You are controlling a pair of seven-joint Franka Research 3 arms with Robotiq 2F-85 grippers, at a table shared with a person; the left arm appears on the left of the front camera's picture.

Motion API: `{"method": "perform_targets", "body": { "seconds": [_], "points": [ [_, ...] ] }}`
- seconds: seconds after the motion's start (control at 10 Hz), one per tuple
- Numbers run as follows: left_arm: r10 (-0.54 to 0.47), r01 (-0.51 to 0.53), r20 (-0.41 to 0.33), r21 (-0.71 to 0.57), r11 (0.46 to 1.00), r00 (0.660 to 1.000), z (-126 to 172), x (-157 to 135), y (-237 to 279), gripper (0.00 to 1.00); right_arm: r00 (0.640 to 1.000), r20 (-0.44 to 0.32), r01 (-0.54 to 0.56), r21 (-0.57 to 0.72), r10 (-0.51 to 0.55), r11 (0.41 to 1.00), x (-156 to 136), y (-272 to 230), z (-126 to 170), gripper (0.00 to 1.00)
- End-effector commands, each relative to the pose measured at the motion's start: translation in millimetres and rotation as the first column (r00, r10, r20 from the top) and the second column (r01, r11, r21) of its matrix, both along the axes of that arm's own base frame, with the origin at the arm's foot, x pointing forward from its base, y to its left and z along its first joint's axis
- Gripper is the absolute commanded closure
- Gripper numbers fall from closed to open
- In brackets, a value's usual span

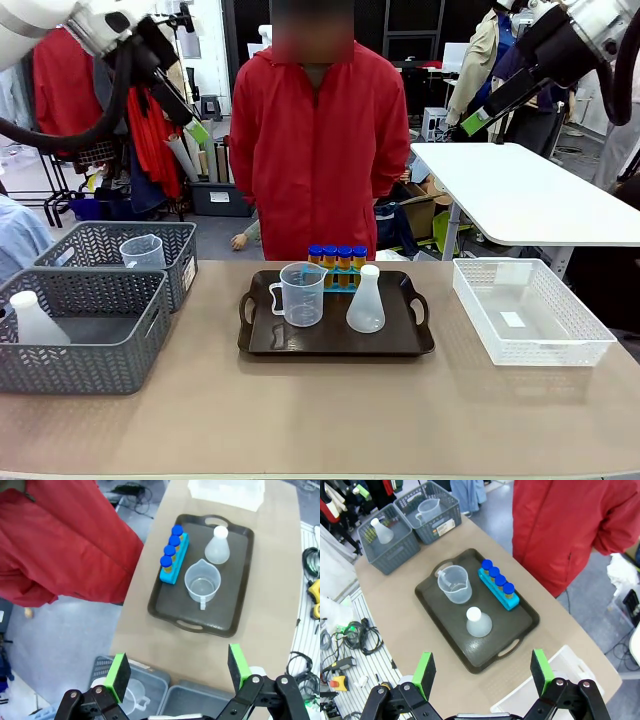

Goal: Prepare the laboratory tools.
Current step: Pick up one Large Measuring Cup and place it on the Handle tray.

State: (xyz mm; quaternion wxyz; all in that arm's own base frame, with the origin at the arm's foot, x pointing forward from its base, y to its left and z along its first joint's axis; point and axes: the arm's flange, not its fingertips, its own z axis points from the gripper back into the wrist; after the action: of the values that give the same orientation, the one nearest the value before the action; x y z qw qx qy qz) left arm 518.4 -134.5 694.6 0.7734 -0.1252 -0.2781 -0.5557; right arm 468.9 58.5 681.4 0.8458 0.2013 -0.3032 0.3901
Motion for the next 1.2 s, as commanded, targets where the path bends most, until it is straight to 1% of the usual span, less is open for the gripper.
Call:
{"method": "perform_targets", "body": {
  "seconds": [0.0,0.3,0.6,0.8,0.9,1.1],
  "points": [
    [-0.019,0.019,0.024,-0.025,1.000,1.000,13.6,-2.6,8.9,0.00,1.000,0.000,-0.002,0.012,0.002,1.000,-1.1,0.4,0.5,0.00],
    [-0.015,0.017,0.052,-0.023,1.000,0.999,26.0,-0.7,11.3,0.00,1.000,0.000,-0.002,0.012,0.002,1.000,-1.1,0.4,0.5,0.00],
    [0.028,-0.026,0.093,-0.017,1.000,0.995,36.4,-6.0,16.7,0.00,1.000,0.000,-0.002,0.012,0.002,1.000,-1.1,0.4,0.5,0.00],
    [0.027,-0.028,0.086,0.007,1.000,0.996,35.8,-10.1,21.1,0.00,1.000,0.000,-0.002,0.012,0.002,1.000,-1.1,0.4,0.5,0.00],
    [0.022,-0.021,0.078,-0.015,1.000,0.997,38.1,-2.5,11.8,0.00,1.000,0.000,-0.002,0.012,0.002,1.000,-1.1,0.4,0.5,0.00],
    [0.022,-0.021,0.078,-0.015,1.000,0.997,38.1,-2.5,11.8,0.00,1.000,0.000,-0.002,0.012,0.002,1.000,-1.1,0.4,0.5,0.00]
  ]
}}
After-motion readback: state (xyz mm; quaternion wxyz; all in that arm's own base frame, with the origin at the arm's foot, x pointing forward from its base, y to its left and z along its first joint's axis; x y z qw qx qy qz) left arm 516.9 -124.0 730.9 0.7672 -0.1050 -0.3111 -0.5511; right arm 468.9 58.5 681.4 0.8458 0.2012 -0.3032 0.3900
